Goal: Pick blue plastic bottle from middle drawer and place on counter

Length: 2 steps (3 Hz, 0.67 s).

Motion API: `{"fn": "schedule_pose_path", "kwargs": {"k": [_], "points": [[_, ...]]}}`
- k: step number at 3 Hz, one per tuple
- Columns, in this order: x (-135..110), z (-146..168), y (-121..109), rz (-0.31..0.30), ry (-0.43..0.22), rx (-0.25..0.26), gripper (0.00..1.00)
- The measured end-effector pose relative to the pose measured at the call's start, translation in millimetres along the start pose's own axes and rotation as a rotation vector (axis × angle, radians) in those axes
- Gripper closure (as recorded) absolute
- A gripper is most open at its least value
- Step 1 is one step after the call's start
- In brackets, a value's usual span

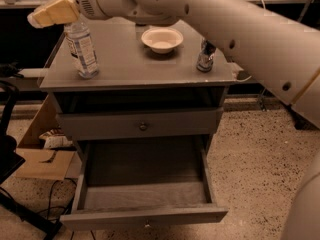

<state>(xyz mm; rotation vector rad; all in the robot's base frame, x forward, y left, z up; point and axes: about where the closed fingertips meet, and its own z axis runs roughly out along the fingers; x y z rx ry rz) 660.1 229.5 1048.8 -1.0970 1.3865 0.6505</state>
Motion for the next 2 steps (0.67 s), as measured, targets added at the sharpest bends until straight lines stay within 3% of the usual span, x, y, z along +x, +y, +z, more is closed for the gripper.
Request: {"fn": "schedule_pose_path", "kwargs": {"k": [1, 2], "points": [[-31, -41, 5, -0.095, 0.068, -0.053, 0.00], [-45, -89, 6, -0.166, 0.163, -0.009, 0.00]]}}
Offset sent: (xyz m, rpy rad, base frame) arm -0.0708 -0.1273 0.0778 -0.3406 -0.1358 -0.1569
